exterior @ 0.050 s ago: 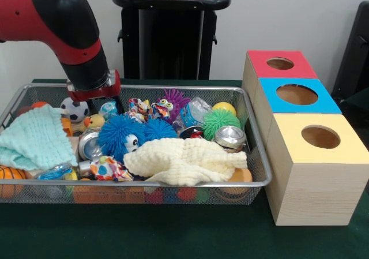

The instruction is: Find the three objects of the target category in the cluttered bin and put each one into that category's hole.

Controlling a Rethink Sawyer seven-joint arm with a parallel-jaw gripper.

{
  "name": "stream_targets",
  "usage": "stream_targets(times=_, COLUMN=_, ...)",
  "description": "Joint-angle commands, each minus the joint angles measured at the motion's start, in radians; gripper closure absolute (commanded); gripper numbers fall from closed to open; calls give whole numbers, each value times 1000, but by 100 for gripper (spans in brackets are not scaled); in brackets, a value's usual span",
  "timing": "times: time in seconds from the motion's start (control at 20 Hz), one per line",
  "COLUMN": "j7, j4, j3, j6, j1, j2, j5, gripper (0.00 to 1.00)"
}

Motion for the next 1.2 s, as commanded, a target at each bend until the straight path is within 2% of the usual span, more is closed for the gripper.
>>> stream_targets(times=0.05, j7=-161, j4=-130, j3=53, j6=125, j1=22, j2=22, j5=-13, gripper=0)
stream_targets(times=0.4, j7=-201, j4=-181, j3=61, j6=169, j1=23, j2=26, j5=-26, gripper=0)
stream_targets(times=0.6, j7=-231, j4=-154, j3=86, j6=34, j1=12, j2=-4, j5=-88, gripper=0)
stream_targets(times=0.7, j7=-248, j4=-164, j3=95, j6=-3, j1=22, j2=-32, j5=-118, gripper=0)
stream_targets(times=0.85, j7=-228, j4=-165, j3=92, j6=-4, j1=32, j2=-56, j5=-133, gripper=0)
stream_targets(times=1.2, j7=-171, j4=-163, j3=99, j6=-11, j1=39, j2=-56, j5=-142, gripper=0)
